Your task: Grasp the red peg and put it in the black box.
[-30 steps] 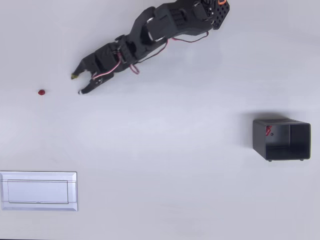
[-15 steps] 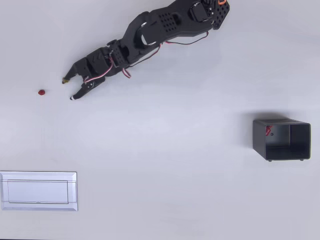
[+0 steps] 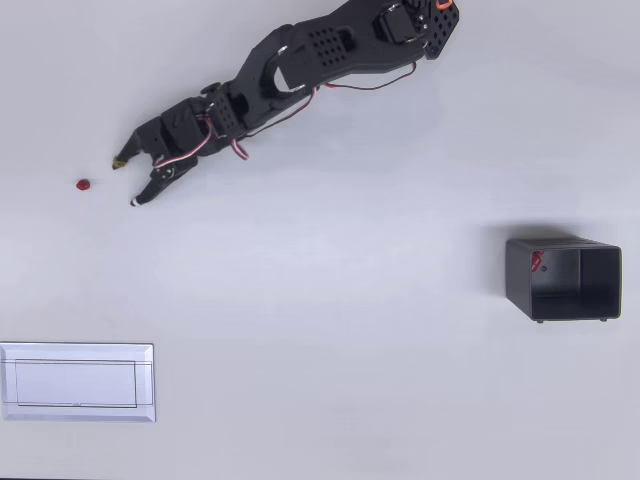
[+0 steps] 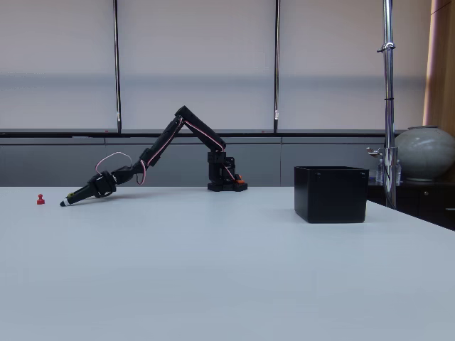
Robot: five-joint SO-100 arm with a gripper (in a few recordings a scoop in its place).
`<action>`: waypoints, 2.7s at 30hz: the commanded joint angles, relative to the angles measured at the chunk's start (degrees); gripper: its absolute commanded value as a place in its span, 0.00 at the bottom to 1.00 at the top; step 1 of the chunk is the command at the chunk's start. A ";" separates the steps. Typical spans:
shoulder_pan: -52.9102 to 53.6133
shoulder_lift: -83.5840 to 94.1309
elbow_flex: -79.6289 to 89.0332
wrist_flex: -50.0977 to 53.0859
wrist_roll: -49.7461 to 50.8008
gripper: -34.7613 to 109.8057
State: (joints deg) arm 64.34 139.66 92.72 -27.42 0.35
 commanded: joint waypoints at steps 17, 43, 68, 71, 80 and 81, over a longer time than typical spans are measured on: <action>3.34 12.39 22.85 9.58 1.93 0.41; 3.16 20.74 34.98 10.55 -0.35 0.41; 2.90 19.69 39.38 22.15 -1.14 0.39; 2.90 19.78 39.55 22.24 -1.05 0.37; 2.81 19.95 39.55 21.97 -0.70 0.34; 2.81 19.95 39.55 21.88 -0.62 0.33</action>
State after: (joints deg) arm 65.48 158.55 131.13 -6.68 -0.26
